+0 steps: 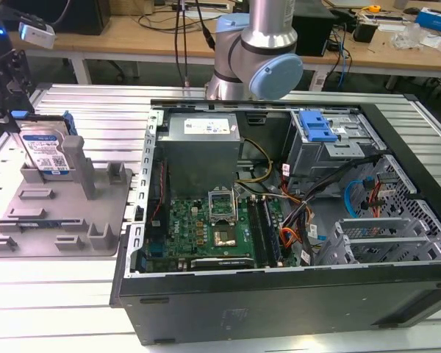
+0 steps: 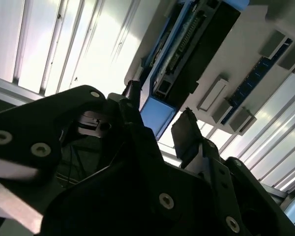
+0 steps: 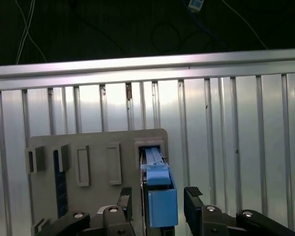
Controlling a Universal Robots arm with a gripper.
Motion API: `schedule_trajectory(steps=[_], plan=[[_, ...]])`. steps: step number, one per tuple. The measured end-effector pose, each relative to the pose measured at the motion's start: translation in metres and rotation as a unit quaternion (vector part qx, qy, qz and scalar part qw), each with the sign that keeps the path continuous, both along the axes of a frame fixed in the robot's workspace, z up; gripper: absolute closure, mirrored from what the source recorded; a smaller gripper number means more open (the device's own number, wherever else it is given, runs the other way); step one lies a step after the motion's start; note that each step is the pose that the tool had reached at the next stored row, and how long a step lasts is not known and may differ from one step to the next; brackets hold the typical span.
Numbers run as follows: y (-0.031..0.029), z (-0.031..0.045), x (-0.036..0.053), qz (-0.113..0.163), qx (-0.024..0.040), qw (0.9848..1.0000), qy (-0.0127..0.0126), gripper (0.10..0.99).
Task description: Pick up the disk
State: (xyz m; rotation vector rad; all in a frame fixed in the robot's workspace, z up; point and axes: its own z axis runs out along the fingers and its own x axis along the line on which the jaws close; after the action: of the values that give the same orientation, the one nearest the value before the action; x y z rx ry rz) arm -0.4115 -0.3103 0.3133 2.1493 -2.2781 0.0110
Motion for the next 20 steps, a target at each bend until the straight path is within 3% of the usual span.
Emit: schedule_trajectory(steps=[1,2,20], plan=[[0.0002,-0.0020,0.0000,0.000,0.0000,1.0000,0.0000,0.565],[0.0004,-0.0035,0.0000,0.000,0.0000,1.0000,0.0000,0.635],[0.0007,-0.0118,0.0011,-0.001,0.0006,1.0000,0.0000,0.635]])
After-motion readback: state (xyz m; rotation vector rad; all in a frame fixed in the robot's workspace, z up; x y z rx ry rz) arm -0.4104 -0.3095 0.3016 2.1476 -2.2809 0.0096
